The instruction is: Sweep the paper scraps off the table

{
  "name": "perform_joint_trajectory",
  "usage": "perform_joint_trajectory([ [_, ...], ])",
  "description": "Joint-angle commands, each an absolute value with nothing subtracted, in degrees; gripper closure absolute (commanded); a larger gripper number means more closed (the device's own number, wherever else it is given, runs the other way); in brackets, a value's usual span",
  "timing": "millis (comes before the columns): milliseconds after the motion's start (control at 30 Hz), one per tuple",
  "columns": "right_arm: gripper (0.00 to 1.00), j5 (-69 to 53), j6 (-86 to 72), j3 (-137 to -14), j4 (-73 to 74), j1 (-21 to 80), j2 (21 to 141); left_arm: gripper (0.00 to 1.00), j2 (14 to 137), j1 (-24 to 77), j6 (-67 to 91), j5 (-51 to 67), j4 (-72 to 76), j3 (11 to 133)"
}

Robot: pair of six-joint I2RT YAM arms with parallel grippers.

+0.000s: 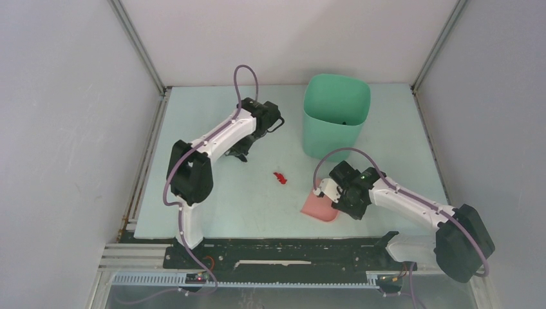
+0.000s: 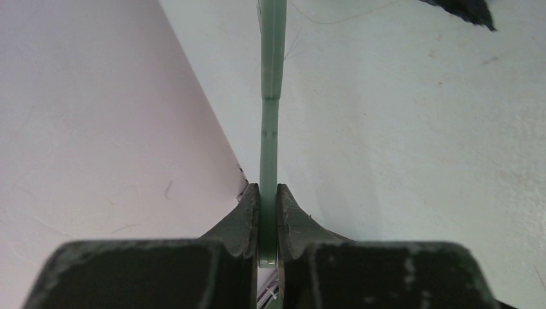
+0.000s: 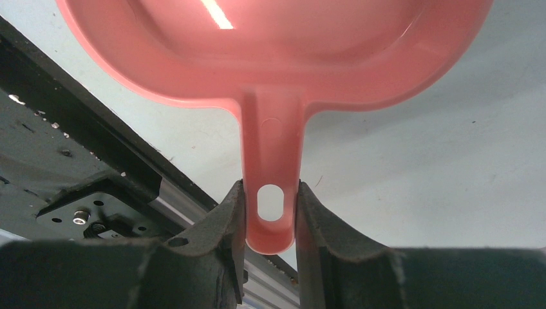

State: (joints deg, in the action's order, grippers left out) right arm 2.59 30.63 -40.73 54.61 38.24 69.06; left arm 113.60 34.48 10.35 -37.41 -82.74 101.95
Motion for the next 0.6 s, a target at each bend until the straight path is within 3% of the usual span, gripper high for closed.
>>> perform_joint_trajectory([
  [0, 1.0, 1.87, 29.6, -43.16, 54.64, 38.76, 69.76, 1.0, 113.25, 37.08, 8.79, -27.6, -81.41, 102.57],
  [567, 1.0, 0.62, 29.23, -45.63, 51.64, 38.76, 73.8, 1.0, 102.5, 51.72, 10.45, -2.93, -79.89, 100.88],
])
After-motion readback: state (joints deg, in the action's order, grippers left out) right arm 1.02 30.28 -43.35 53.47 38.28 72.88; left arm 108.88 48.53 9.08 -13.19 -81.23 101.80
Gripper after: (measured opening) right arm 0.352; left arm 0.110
